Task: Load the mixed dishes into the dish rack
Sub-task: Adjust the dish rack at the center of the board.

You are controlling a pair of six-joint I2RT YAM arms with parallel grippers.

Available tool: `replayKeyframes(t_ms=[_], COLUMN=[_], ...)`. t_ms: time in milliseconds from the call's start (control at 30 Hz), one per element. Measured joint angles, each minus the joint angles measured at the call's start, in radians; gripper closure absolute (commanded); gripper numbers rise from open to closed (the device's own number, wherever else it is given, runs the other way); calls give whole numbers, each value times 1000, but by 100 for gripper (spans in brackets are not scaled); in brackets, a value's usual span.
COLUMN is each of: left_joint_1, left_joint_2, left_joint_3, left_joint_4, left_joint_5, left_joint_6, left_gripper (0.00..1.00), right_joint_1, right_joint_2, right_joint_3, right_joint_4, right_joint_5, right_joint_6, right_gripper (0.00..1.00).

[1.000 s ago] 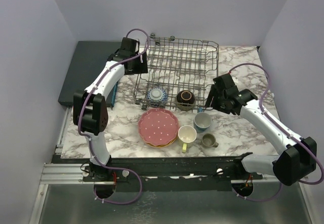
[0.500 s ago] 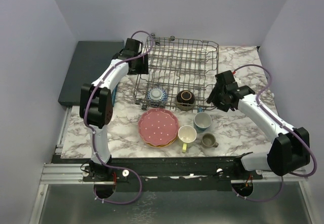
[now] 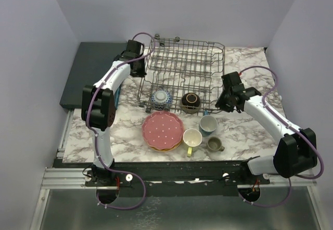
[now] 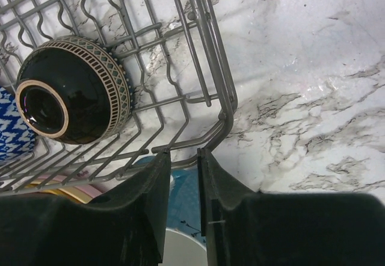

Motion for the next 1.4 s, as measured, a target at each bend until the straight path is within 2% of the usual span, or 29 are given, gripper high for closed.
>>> replayKeyframes(t_ms=[67,200,433,833,1400], left_joint_1=[0,-4,-11,-10,-11], left_joint_2=[-5,-32,-81,-152,-278], left_joint_3=[-10,-49,-121,-240,-419], left_joint_4=[6,23,41,131,170], left_joint_5=[0,2,2,1,1], left_joint_6=[2,-1,-31,-98,-219], left_gripper=[100,100,100,100,100], right_joint_1=[-1,-3,-7,-7,2], right_joint_2=[0,7,8,-61,-121], right_joint_3=[0,0,-1,-3,3], right_joint_4=[-1,21,53,19,3], right_joint_5=[-3,-11,-13,-18,-394], right_joint_6=[-7,-9,-9,-29,-290], right_gripper=[74,74,66,64,68])
